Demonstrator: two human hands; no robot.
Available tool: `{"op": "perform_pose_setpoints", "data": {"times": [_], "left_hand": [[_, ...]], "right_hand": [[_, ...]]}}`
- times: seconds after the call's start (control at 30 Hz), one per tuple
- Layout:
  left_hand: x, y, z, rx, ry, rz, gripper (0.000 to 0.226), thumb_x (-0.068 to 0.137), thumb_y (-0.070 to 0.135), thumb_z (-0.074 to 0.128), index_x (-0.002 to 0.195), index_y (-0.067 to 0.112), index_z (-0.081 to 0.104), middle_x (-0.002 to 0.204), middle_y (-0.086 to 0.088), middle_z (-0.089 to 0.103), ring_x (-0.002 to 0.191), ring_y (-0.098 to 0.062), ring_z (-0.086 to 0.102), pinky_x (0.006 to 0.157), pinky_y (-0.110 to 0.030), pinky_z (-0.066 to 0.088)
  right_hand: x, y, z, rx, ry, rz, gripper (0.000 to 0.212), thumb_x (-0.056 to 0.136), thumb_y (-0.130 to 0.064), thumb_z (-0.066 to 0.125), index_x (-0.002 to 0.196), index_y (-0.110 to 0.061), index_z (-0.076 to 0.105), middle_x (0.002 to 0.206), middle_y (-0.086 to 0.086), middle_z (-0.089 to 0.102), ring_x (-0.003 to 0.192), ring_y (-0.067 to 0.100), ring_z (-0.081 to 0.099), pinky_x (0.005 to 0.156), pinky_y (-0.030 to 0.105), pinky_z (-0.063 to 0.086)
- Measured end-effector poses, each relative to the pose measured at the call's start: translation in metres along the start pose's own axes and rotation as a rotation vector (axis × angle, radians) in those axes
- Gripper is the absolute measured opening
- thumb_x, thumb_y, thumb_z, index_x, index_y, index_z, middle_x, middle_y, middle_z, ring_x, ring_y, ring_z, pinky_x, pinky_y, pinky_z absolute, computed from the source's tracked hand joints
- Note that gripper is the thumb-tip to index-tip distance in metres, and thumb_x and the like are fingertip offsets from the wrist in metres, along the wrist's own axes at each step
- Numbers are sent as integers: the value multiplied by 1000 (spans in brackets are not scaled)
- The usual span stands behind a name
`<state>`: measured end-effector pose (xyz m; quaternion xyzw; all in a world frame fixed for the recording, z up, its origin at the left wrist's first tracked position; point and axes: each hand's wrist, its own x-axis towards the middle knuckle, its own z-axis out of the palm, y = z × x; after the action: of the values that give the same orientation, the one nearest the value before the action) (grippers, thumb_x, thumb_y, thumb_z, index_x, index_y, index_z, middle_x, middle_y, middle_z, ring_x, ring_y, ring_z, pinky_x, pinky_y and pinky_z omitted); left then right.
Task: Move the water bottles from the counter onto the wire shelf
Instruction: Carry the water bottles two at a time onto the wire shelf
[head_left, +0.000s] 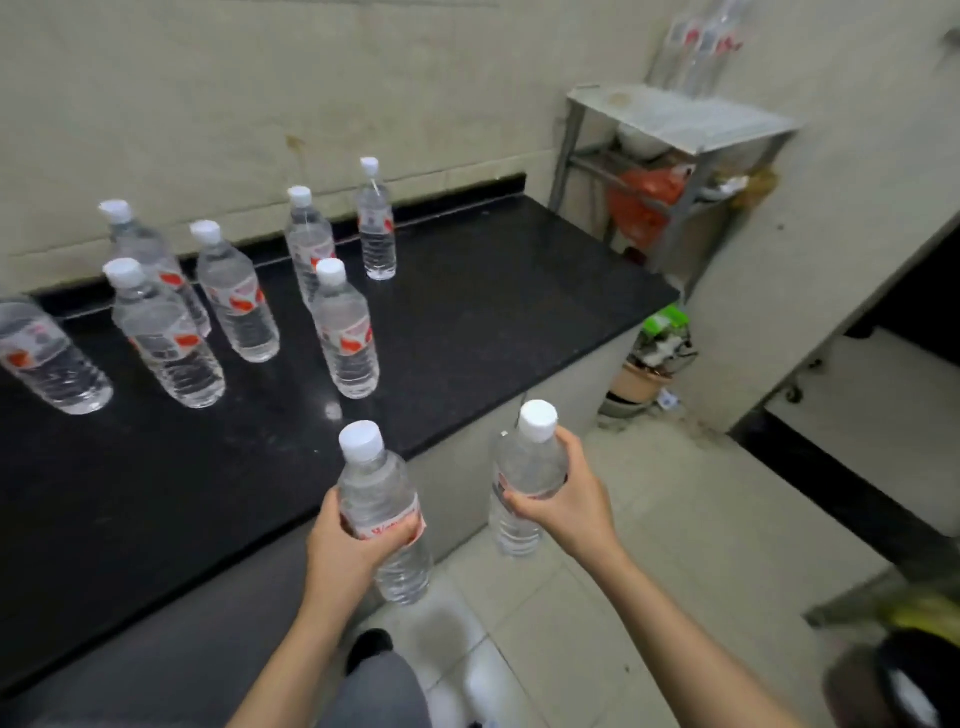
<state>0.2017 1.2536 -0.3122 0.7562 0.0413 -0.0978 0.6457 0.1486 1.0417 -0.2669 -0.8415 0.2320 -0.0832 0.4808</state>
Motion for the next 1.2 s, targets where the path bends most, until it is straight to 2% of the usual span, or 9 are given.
{"op": "perform_pose_setpoints", "data": {"times": [0.2, 0.27, 0.4, 0.5, 0.6, 0.8, 0.93, 1.07, 1.2], "left_hand": [[0, 18, 56, 80, -145, 67, 77, 35, 46, 80, 104, 21, 59, 96, -1, 71, 87, -19, 67, 79, -39, 54], [3, 25, 74, 92, -161, 83, 82, 33, 47, 77, 107, 18, 58, 96, 0, 69, 85, -16, 65, 75, -33, 51], [17, 32, 115, 93, -195, 98, 80, 31, 47, 75, 105, 18, 58, 93, 3, 68, 82, -14, 64, 72, -30, 48], [42, 41, 175, 95, -227, 83, 79, 31, 47, 75, 103, 20, 57, 92, 5, 67, 82, -13, 64, 73, -31, 49], [47, 42, 191, 78, -258, 93, 77, 33, 45, 77, 104, 20, 58, 94, 2, 69, 83, -15, 66, 73, -32, 51], [90, 69, 307, 26, -326, 99, 64, 50, 15, 87, 106, 12, 57, 92, 2, 67, 81, -13, 64, 68, -26, 46], [112, 87, 376, 51, -394, 95, 79, 35, 38, 79, 107, 13, 57, 94, -1, 68, 84, -16, 64, 75, -30, 49], [123, 96, 438, 117, -462, 88, 79, 35, 41, 79, 107, 16, 58, 95, 1, 68, 85, -15, 64, 73, -29, 48], [126, 104, 504, 160, -486, 82, 79, 35, 40, 78, 106, 13, 58, 93, 0, 67, 80, -13, 63, 74, -31, 49]], "right_hand": [[-12, 47, -60, 52, 148, 93, 72, 61, -26, 81, 110, -48, 33, 105, -13, 54, 103, 15, 56, 90, 38, 49], [-11, 60, -73, 65, 186, 134, 72, 60, -25, 81, 111, -46, 35, 105, -13, 53, 101, 13, 54, 91, 36, 48], [1, 80, -104, 73, 207, 163, 76, 61, -24, 81, 124, -34, 39, 107, -11, 52, 102, 14, 53, 90, 35, 47], [36, 101, -146, 62, 238, 187, 71, 62, -23, 80, 116, -39, 36, 104, -12, 52, 97, 12, 51, 87, 33, 47], [45, 103, -157, 42, 208, 196, 72, 62, -25, 81, 116, -39, 36, 102, -13, 52, 97, 12, 52, 88, 34, 47], [122, 136, -222, 13, 251, 222, 77, 61, -30, 82, 125, -30, 39, 109, -11, 53, 106, 16, 55, 92, 40, 49], [152, 160, -266, 39, 319, 278, 80, 61, -28, 82, 128, -27, 38, 110, -9, 53, 103, 15, 53, 84, 30, 46], [167, 196, -308, 89, 400, 349, 90, 45, -47, 75, 126, -31, 39, 112, -8, 57, 102, 14, 56, 83, 29, 46], [186, 237, -353, 118, 432, 401, 78, 60, -25, 82, 125, -29, 39, 111, -8, 54, 104, 16, 55, 89, 34, 47]]}}
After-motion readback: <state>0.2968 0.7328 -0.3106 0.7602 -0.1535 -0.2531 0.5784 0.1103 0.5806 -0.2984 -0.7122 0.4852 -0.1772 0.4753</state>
